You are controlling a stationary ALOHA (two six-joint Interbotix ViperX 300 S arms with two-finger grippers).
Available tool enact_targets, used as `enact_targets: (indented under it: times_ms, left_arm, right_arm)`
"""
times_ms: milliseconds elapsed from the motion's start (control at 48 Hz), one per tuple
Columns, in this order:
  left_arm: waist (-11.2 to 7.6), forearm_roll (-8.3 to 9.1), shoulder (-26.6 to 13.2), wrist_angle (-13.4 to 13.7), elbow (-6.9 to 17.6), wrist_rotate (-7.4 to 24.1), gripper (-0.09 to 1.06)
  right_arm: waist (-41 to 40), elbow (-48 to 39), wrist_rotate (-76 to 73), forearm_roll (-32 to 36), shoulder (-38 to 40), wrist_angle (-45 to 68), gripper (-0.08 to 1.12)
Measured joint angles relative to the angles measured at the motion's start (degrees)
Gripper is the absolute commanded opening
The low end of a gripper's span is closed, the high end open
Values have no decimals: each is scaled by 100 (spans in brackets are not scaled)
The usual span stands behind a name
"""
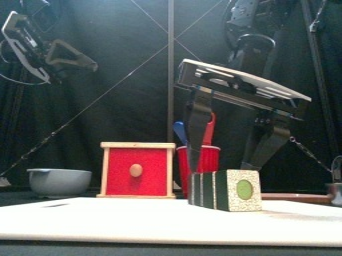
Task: Place sushi on board then cut the sushi with the knife then place the pieces on the plate
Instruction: Pick knife at handle with right hand
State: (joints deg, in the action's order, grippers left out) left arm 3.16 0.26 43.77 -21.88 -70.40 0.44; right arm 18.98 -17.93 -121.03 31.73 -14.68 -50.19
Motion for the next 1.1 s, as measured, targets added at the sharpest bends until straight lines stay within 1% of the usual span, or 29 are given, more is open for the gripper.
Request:
enact_targets:
  times_ms: [125,229,375,542,708,875,938,1104]
  left_arm:
    - [-9,0,0,0,0,0,0]
    - [-9,-9,0,0,0,0,0]
    - [0,0,9,0,0,0,0]
    - [0,-9,26,0,0,0,1]
    - [-9,-9,26,0,0,0,2]
    - [0,-9,26,0,0,0,4]
    - [-9,-9,26,0,0,0,5]
    - [18,-9,35,-9,0,0,5]
  right_arm:
    - [0,26,88,35,0,-44,99]
    - [0,18,316,237,105,-114,99]
    - [0,18,984,492,650,-123,99]
    - [0,-9,2285,527,1274,-141,99]
    - [-123,-53,3604,334,1775,-167,99]
    - [-439,-53,4913,167,2136,-246,98]
    - [-642,-26,5379,18,2285,-308,98]
    - [-1371,70,7049,-633,2602,-536,98]
